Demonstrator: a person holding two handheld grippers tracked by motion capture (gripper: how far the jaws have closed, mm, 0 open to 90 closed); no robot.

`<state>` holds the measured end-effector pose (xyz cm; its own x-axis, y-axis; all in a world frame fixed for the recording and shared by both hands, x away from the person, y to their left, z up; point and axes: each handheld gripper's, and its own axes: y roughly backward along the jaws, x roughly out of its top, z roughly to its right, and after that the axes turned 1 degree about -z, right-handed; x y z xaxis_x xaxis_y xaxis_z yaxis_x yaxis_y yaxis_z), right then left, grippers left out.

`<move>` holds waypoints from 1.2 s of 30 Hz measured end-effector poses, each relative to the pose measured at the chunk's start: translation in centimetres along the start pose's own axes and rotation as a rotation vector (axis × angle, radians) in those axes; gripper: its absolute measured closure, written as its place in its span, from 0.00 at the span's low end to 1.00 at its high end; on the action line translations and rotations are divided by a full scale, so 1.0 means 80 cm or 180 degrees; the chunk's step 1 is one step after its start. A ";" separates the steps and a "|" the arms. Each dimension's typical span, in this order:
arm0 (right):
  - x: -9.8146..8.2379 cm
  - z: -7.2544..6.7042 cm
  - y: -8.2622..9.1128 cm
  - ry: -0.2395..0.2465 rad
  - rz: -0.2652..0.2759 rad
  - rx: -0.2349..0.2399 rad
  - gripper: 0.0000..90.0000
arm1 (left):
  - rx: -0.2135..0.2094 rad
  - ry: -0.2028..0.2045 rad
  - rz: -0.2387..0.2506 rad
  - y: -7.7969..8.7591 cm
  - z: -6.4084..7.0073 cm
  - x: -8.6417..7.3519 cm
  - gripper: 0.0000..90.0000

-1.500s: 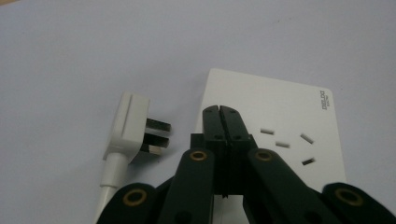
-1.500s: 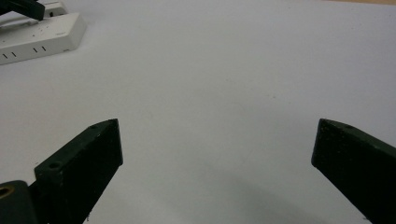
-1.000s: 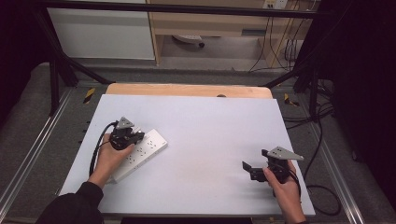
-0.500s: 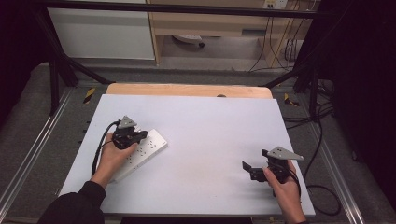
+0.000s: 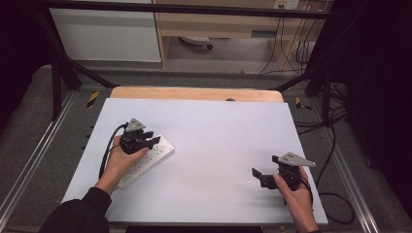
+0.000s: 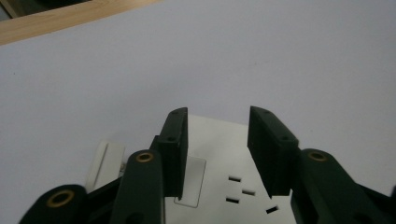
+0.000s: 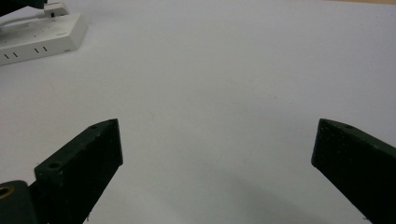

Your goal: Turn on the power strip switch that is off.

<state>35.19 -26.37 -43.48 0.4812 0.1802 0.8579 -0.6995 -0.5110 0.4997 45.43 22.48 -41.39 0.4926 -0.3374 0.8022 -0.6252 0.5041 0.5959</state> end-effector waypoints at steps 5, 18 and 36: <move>0.000 0.000 0.000 -0.0002 -0.0003 0.0004 0.03 | -0.0024 0.0063 0.0071 0.000 0.002 0.004 0.47; 0.000 -0.001 0.000 0.0001 -0.0008 0.0016 0.03 | -0.0139 0.0144 0.0131 -0.004 0.009 0.007 0.09; 0.000 -0.001 -0.001 0.0008 -0.0004 0.0030 0.03 | -0.0196 0.0213 0.0143 0.007 0.014 0.012 0.09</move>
<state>35.20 -26.31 -43.48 0.4807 0.1830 0.8576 -0.6938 -0.5187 0.4996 44.88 21.52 -40.25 0.5056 -0.2605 0.8225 -0.6100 0.5662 0.5544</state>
